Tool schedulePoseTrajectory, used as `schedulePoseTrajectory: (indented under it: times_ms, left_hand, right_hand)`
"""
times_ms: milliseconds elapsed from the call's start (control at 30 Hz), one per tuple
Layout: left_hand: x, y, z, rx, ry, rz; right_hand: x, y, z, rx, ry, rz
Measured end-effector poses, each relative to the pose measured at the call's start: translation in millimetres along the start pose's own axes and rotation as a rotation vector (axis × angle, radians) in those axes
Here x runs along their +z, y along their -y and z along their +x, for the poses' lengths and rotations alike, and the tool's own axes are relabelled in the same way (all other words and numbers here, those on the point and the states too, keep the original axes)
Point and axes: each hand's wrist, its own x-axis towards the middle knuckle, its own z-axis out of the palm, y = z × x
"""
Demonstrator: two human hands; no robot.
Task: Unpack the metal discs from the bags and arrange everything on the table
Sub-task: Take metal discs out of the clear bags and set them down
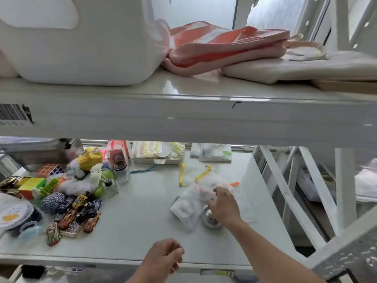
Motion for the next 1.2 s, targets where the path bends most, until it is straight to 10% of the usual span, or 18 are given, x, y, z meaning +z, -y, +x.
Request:
schedulePoseTrajectory:
  times_ms: [233, 500, 700, 833, 1067, 1200]
  left_hand:
    - [6.6, -2.6, 1.9, -0.021, -0.006, 0.041]
    - [-23.4, -23.8, 10.9, 0.137, -0.377, 0.061]
    - [-29.3, -59.3, -3.6, 0.288, 0.092, -0.111]
    - [-15.5, -40.6, -7.4, 0.123, 0.084, -0.405]
    - [-8.9, -14.8, -23.0, -0.09, -0.068, -0.576]
    - [-9.2, -3.7, -32.7, -0.086, -0.131, -0.658]
  right_hand:
    - [9.7, 16.1, 27.5, 0.049, 0.057, -0.158]
    - [-51.6, 52.6, -7.5, -0.296, 0.264, 0.509]
    - [-76.2, 78.7, -47.2, -0.393, 0.7, 0.759]
    - [-65.1, 69.4, -40.7, -0.283, 0.751, 0.836]
    - [-26.2, 6.1, 48.6, 0.082, 0.05, 0.209]
    - [-21.6, -23.4, 77.3, 0.148, 0.093, -0.116]
